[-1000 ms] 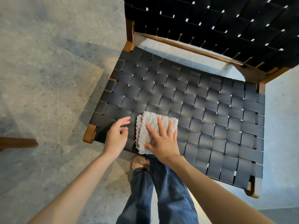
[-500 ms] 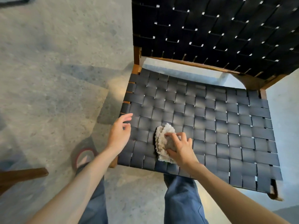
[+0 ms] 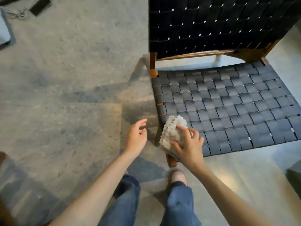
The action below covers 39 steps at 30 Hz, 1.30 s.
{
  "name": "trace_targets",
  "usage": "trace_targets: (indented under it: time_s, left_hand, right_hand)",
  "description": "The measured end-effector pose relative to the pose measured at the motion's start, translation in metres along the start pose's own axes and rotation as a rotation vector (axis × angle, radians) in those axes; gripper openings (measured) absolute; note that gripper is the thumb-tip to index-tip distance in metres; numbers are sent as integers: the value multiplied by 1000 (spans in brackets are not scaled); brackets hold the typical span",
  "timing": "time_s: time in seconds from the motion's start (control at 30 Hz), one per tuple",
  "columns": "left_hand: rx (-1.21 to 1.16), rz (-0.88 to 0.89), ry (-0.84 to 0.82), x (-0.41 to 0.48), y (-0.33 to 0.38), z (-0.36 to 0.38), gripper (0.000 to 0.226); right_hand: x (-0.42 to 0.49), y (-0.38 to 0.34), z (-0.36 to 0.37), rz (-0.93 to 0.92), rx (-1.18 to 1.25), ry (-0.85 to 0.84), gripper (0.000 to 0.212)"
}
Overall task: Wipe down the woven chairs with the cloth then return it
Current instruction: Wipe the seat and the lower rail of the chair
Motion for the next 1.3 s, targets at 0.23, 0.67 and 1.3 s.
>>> trace_targets:
  time_s: [0.23,0.67,1.3]
  left_hand:
    - [31,64,-63,33,-16,10,42]
    - [-53,223,14,154,-12,23,49]
    - [123,334,-304,143,-38,65,60]
  right_hand:
    - [17,6,52,123,-293,-31,73]
    - [198,-21,38,-127,-331,212,56]
    - [273,-37,16,-271,-257,148,72]
Point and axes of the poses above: each hand's wrist, its own x-axis towards the middle knuckle, its own z-axis out of the palm, y = z × x, the point moved 6 cm from there along x, towards the middle knuckle, and after that the axes turned 9 degrees about -y, right-handed, at the moved point
